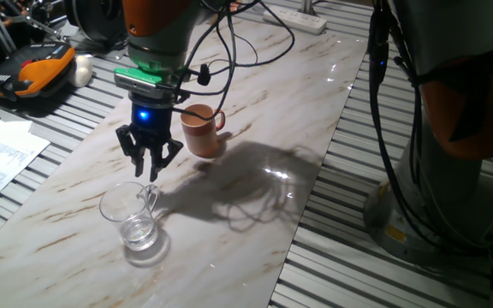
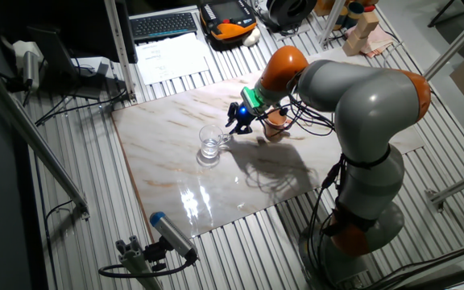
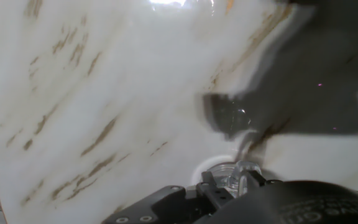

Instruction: Pour the water from one cup into another empty cup

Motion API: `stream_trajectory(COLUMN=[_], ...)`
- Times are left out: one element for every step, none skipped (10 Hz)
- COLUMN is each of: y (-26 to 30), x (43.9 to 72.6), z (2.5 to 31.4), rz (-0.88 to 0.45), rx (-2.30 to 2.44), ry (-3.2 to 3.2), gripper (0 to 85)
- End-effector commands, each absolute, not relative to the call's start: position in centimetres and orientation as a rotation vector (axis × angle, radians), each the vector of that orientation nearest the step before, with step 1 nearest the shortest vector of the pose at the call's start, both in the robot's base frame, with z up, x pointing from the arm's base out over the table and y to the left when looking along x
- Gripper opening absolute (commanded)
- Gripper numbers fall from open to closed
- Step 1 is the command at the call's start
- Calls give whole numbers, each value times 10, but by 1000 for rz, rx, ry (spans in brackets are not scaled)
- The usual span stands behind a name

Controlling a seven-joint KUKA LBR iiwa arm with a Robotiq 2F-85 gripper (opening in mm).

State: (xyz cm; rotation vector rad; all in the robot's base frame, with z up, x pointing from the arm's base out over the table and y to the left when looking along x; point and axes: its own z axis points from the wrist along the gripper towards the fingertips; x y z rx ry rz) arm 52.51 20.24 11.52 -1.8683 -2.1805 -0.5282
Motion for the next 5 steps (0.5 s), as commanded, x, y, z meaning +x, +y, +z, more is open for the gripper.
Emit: stream_trajectory(y=[202, 203, 203, 204, 204], x=[523, 522, 520, 519, 516], z=[113, 112, 112, 111, 110], rz=[-531, -534, -539, -539, -542], rx=[-1870, -1870, -1871, -1871, -1871], ry=[-2182, -2181, -2180, -2180, -2179], gripper=[340, 340, 340, 340, 340])
